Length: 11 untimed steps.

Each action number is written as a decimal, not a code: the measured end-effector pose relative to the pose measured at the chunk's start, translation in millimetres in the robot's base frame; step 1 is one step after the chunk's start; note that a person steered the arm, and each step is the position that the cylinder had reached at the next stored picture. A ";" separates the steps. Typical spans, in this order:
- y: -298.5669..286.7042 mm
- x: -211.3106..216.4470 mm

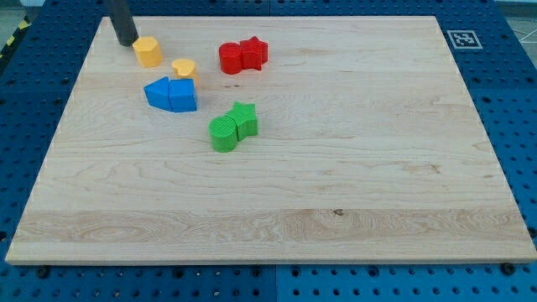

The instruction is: Point at the red star

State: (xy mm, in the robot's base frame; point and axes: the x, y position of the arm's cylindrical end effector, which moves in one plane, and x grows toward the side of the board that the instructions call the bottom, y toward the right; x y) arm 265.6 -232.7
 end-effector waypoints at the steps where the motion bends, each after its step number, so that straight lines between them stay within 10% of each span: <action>1: 15.4 23.7; 3: 51.2 53.4; 6: 62.5 -13.2; 11: 233.7 13.5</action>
